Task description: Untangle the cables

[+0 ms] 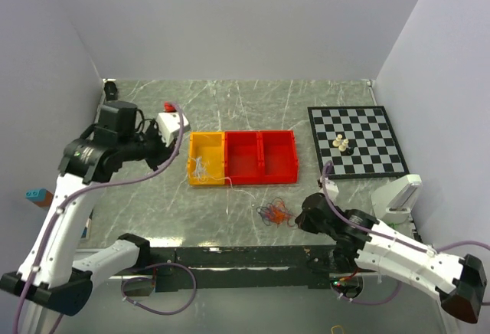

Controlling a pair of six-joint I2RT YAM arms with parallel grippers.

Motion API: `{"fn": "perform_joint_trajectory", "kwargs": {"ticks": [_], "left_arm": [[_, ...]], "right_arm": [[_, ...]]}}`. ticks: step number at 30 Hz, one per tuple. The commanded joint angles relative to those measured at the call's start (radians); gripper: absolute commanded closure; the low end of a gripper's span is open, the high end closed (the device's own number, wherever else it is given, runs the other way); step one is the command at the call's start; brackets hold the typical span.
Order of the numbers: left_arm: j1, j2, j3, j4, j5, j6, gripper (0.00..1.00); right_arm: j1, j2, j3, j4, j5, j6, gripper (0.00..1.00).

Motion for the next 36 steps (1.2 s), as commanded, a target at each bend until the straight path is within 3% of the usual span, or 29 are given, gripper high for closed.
{"fn": "perform_joint_trajectory", "kwargs": {"ticks": [1,5,10,13,16,21,26,30,36], "left_arm": [[0.004,-0.071,0.102,-0.013,-0.042,-0.006,0.99],[0.004,-0.132,0.129,0.066,-0.079,-0.073,0.99],[0.004,-0.125,0.108,0.051,0.109,-0.104,0.99],[0.004,-0.096,0.085,0.028,0.203,-0.100,0.99],[0.004,-0.077,0.088,0.008,0.266,-0.093,0.99],[0.004,-0.083,0.048,0.030,0.362,-0.095,0.99],[0.001,-0.089,-0.062,0.083,0.481,-0.119,0.99],[-0.014,-0.091,-0.131,0.094,0.574,-0.106,0.99],[-0.037,-0.076,-0.147,0.065,0.597,-0.045,0.99]], "right_arm": [[0.019,0.106,0.060,-0.086,0.035,0.076,1.00],[0.042,0.146,0.057,-0.050,0.040,0.075,1.00],[0.109,0.071,0.097,0.114,0.052,-0.061,1.00],[0.122,0.056,0.163,0.208,0.054,-0.187,0.87],[0.123,0.079,0.224,0.321,0.002,-0.339,0.60],[0.125,0.138,0.261,0.564,-0.139,-0.465,0.45],[0.126,0.206,0.243,0.785,-0.262,-0.484,0.43],[0.137,0.298,0.283,0.819,-0.302,-0.493,0.43],[0.137,0.388,0.313,0.831,-0.311,-0.499,0.42]]}}
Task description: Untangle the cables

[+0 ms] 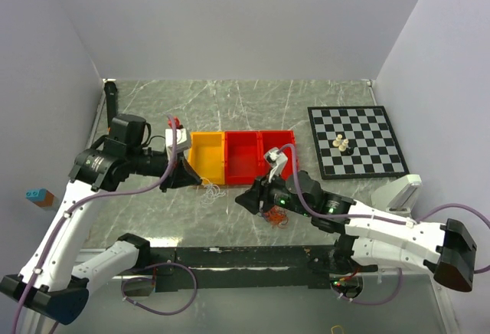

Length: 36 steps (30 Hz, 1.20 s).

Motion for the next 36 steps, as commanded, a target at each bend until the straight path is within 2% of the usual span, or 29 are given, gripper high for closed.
{"fn": "perform_joint_trajectory", "kwargs": {"ticks": [1,7,14,31,34,36], "left_arm": [[-0.018,0.006,0.012,0.004,0.090,0.081,0.99],[-0.032,0.013,0.004,-0.048,0.132,0.168,0.99],[-0.035,0.029,0.033,-0.214,0.202,0.417,0.99],[-0.035,0.050,0.063,-0.276,0.218,0.523,0.99],[-0.035,0.055,0.067,-0.271,0.218,0.515,0.99],[-0.035,0.056,0.069,-0.262,0.215,0.502,0.99]], "right_arm": [[0.007,0.054,0.080,0.072,-0.027,-0.019,0.42],[0.006,0.098,0.070,0.107,-0.055,-0.012,0.41],[0.006,0.159,0.092,0.159,-0.092,-0.018,0.40],[0.000,0.342,0.158,0.231,-0.205,0.048,0.39],[-0.002,0.362,0.169,0.239,-0.224,0.054,0.42],[-0.002,0.367,0.171,0.240,-0.224,0.054,0.49]]}}
